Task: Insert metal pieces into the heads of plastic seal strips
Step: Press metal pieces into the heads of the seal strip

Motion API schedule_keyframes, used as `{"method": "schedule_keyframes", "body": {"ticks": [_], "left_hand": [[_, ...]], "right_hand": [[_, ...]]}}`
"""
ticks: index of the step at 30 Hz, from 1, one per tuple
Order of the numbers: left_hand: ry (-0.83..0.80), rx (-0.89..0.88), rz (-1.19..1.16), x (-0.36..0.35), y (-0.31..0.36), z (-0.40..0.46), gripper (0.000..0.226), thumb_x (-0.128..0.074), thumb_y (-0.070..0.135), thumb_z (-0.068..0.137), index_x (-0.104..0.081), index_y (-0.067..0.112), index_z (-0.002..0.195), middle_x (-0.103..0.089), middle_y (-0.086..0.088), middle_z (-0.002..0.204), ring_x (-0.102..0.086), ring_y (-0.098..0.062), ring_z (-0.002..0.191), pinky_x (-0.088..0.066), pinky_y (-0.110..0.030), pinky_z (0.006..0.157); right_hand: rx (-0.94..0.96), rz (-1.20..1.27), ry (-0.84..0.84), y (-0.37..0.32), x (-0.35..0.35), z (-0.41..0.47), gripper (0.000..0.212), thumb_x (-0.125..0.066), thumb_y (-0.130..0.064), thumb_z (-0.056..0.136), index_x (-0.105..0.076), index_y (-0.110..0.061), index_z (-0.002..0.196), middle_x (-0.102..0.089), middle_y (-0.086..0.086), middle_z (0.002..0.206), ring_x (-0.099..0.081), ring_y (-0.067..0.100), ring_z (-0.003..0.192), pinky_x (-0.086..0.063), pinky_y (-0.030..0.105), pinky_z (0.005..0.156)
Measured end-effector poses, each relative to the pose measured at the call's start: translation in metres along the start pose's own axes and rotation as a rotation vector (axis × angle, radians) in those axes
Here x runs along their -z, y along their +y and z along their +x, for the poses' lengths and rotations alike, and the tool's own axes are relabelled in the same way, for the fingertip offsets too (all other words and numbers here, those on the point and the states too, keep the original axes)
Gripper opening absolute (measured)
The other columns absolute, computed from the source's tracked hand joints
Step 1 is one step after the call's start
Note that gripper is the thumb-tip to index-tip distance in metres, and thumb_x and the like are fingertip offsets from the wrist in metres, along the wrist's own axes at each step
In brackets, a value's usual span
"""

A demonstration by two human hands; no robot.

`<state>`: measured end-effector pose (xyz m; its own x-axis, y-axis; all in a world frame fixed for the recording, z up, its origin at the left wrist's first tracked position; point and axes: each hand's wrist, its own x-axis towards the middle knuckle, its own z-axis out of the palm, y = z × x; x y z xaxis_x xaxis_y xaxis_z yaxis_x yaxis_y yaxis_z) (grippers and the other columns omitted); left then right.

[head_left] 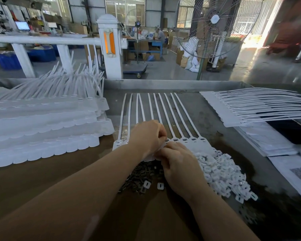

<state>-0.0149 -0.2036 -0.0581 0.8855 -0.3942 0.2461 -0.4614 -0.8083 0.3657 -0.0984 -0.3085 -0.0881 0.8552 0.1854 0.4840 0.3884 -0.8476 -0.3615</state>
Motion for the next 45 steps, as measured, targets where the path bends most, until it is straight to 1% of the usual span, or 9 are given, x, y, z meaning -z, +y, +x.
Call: {"method": "schedule_keyframes", "body": {"ticks": [7,14,23,30,33,36,39,42,45], "left_hand": [[-0.055,-0.056,0.02,-0.001,0.003,0.002,0.018,-0.056,0.022,0.091,-0.071,0.016,0.096,-0.059,0.001,0.102,-0.057,-0.02,0.093,-0.049,-0.038,0.085],[-0.086,-0.083,0.043,0.0,0.002,0.002,0.018,-0.054,0.025,0.092,-0.069,0.019,0.101,-0.058,0.002,0.103,-0.055,-0.018,0.094,-0.048,-0.037,0.086],[-0.169,-0.136,0.113,0.003,0.0,0.003,0.026,-0.047,0.021,0.094,-0.071,0.017,0.102,-0.057,0.003,0.103,-0.056,-0.019,0.093,-0.048,-0.038,0.083],[-0.251,-0.208,0.16,0.006,-0.007,0.0,0.03,-0.042,0.026,0.098,-0.068,0.022,0.111,-0.055,0.005,0.107,-0.051,-0.016,0.1,-0.044,-0.037,0.087],[-0.28,-0.208,0.141,0.008,-0.009,-0.003,0.029,-0.044,0.028,0.097,-0.066,0.024,0.116,-0.056,0.006,0.111,-0.05,-0.014,0.104,-0.042,-0.036,0.091],[-0.247,-0.16,0.004,0.014,-0.012,-0.009,0.029,-0.049,0.027,0.096,-0.065,0.022,0.119,-0.059,0.006,0.118,-0.052,-0.012,0.109,-0.04,-0.03,0.097],[-0.145,-0.095,-0.121,0.021,-0.015,-0.018,0.027,-0.052,0.014,0.094,-0.067,0.019,0.115,-0.064,0.006,0.116,-0.055,-0.009,0.108,-0.04,-0.022,0.097],[-0.052,-0.031,-0.207,0.027,-0.02,-0.028,0.019,-0.059,0.015,0.09,-0.072,0.021,0.104,-0.068,0.009,0.102,-0.06,-0.004,0.094,-0.047,-0.019,0.088],[0.0,0.016,-0.246,0.03,-0.028,-0.037,0.014,-0.063,0.017,0.088,-0.073,0.025,0.095,-0.064,0.021,0.082,-0.059,0.004,0.08,-0.045,-0.006,0.072]], "right_hand": [[-0.022,-0.012,-0.018,0.0,0.0,0.0,0.02,-0.052,-0.004,0.08,-0.069,-0.01,0.089,-0.065,0.003,0.094,-0.054,0.022,0.09,-0.046,0.035,0.078],[-0.035,-0.016,-0.029,0.0,0.0,-0.001,0.019,-0.053,-0.004,0.083,-0.069,-0.011,0.09,-0.064,0.0,0.098,-0.053,0.02,0.093,-0.044,0.032,0.081],[-0.029,-0.01,-0.01,-0.001,0.0,-0.001,0.018,-0.054,-0.004,0.083,-0.069,-0.011,0.089,-0.065,0.0,0.098,-0.054,0.02,0.091,-0.046,0.034,0.08],[-0.018,-0.016,-0.012,0.0,-0.001,-0.002,0.018,-0.054,-0.004,0.083,-0.069,-0.012,0.09,-0.064,0.001,0.096,-0.054,0.022,0.092,-0.046,0.036,0.08],[-0.015,-0.015,0.0,-0.001,-0.001,-0.002,0.018,-0.056,-0.003,0.082,-0.069,-0.012,0.089,-0.065,0.001,0.095,-0.055,0.022,0.091,-0.047,0.035,0.079],[-0.001,-0.001,0.037,-0.002,0.001,-0.002,0.017,-0.059,0.001,0.077,-0.069,-0.011,0.083,-0.066,0.002,0.088,-0.058,0.023,0.085,-0.049,0.035,0.074],[0.02,0.006,0.064,-0.003,0.003,-0.002,0.016,-0.061,0.002,0.071,-0.07,-0.009,0.077,-0.066,0.003,0.077,-0.06,0.024,0.074,-0.052,0.033,0.065],[0.014,0.005,0.051,-0.003,0.004,-0.001,0.016,-0.057,-0.004,0.075,-0.071,-0.01,0.078,-0.067,0.002,0.075,-0.061,0.022,0.071,-0.051,0.033,0.063],[0.012,0.007,0.046,-0.003,0.004,-0.001,0.018,-0.056,-0.005,0.076,-0.072,-0.012,0.081,-0.069,0.0,0.078,-0.062,0.019,0.074,-0.051,0.03,0.066]]}}
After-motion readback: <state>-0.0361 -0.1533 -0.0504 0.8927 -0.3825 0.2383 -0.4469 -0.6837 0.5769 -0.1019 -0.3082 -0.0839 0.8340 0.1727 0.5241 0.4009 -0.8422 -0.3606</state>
